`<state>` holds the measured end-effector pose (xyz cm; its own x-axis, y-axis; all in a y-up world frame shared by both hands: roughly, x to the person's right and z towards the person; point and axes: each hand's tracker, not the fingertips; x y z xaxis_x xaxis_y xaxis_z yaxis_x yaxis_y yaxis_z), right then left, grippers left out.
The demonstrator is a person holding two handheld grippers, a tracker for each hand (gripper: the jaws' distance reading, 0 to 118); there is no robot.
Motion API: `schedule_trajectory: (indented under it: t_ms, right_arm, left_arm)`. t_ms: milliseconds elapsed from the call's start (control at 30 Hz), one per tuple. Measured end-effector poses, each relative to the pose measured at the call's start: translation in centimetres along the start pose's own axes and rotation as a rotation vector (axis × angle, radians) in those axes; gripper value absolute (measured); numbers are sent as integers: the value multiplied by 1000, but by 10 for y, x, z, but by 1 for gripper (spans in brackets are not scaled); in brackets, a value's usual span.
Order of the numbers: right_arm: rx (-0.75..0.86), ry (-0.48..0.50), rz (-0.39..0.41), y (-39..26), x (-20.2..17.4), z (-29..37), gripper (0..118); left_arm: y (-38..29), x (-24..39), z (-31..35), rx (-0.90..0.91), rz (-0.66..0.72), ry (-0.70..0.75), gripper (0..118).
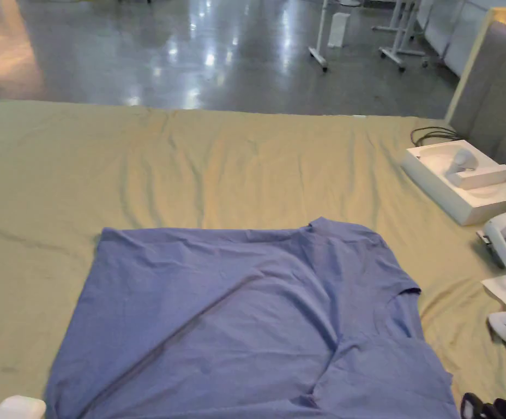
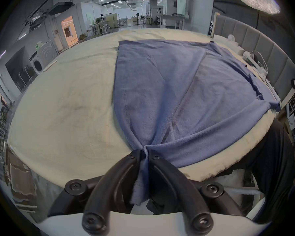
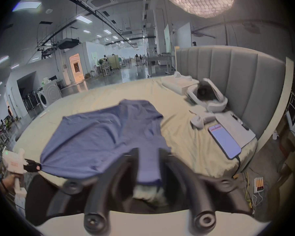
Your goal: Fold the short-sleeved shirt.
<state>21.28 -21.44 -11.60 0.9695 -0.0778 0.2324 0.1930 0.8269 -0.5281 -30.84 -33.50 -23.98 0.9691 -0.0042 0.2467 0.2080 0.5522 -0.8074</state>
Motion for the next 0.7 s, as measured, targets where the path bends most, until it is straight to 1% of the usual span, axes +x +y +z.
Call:
schedule_trajectory:
  t_ms: [33,67,100,133,167,200,233,300,333,400,433,467,533,567,600,667,700]
  right_arm:
    - [-47,13,-35,-12,23,-16,38]
    - [-69,14,-75,-23,31,-27,38]
    - [-93,11,-112,-32,37,-37,40]
    - [-124,18,-141,-42,45,-48,51]
    - [-161,23,-151,-51,53,-58,59]
    - [-181,22,-138,-58,55,-65,61]
    - [-185,12,-107,-64,55,-70,61]
    - [-191,8,-12,-74,55,-78,61]
    - [-189,10,16,-77,53,-81,61]
    - [-197,19,31,-79,51,-87,61]
    - [-190,20,47,-78,48,-88,56]
    - [-187,11,54,-78,47,-89,47]
    - [-168,22,60,-77,46,-87,17]
    - [-158,34,60,-76,43,-86,11]
    - [-152,37,68,-74,39,-84,10]
    - [-141,31,124,-74,34,-81,8]
    - [-145,33,123,-73,32,-79,8]
  left_arm:
    - [0,-2,-1,-8,20,-4,10]
    - [-1,-4,-1,-7,38,-7,10]
    - [-2,-5,0,-6,52,-14,10]
    - [-2,-7,1,-2,56,-18,10]
    - [-3,-7,1,0,55,-19,10]
    - [-4,-5,1,3,58,-22,10]
    - [-4,-3,0,6,62,-25,10]
    - [-1,3,5,-2,31,0,10]
    - [-1,3,5,4,38,-8,10]
    - [0,3,6,5,54,-12,10]
    - [0,4,7,8,66,-16,10]
    - [-1,4,8,10,73,-18,10]
    - [0,5,9,12,86,-18,10]
    - [1,6,10,12,89,-17,10]
    - [1,7,12,12,91,-14,10]
    - [-1,9,19,50,82,-22,10]
    - [-7,9,28,156,65,-89,9]
